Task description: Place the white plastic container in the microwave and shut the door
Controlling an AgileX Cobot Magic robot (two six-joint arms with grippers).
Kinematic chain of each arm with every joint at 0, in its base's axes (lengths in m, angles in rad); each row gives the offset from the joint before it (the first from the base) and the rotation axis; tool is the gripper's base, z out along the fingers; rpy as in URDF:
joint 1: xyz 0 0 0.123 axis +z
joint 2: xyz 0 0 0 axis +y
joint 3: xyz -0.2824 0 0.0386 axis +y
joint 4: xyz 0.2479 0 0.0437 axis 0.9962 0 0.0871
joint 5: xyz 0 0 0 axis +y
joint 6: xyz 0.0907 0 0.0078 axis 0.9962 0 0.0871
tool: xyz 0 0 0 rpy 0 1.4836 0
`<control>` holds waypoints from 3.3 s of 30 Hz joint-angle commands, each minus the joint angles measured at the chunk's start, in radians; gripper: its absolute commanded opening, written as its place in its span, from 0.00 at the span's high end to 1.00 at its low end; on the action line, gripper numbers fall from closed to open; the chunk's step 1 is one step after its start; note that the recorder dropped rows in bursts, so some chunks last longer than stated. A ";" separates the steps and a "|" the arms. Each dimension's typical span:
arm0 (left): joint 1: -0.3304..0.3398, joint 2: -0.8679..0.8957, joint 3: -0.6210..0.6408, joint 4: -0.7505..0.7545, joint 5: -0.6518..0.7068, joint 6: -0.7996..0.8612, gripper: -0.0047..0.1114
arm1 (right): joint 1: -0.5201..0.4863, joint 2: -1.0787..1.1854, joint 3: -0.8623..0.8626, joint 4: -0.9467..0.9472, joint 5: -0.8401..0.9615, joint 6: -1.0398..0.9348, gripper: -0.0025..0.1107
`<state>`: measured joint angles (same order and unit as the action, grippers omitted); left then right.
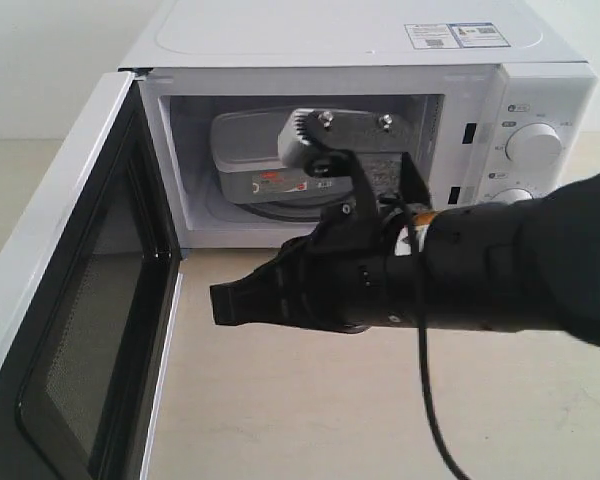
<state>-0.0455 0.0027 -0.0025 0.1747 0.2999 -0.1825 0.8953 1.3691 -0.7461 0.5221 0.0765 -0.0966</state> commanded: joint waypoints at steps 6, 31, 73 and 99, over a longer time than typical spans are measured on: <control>0.004 -0.003 0.003 -0.002 -0.008 -0.009 0.92 | 0.001 -0.234 0.002 -0.070 0.079 -0.076 0.98; 0.004 -0.003 0.003 -0.002 -0.008 -0.009 0.92 | -0.815 -1.160 0.628 -0.018 -0.086 0.001 0.98; 0.004 -0.003 0.003 -0.002 -0.008 -0.009 0.92 | -0.858 -1.369 0.746 -0.558 0.238 0.114 0.98; 0.004 -0.003 0.003 -0.002 -0.008 -0.009 0.92 | -0.858 -1.369 0.746 -0.479 0.249 0.097 0.98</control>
<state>-0.0455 0.0027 -0.0025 0.1747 0.2999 -0.1825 0.0419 0.0055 0.0005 0.0396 0.3311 0.0000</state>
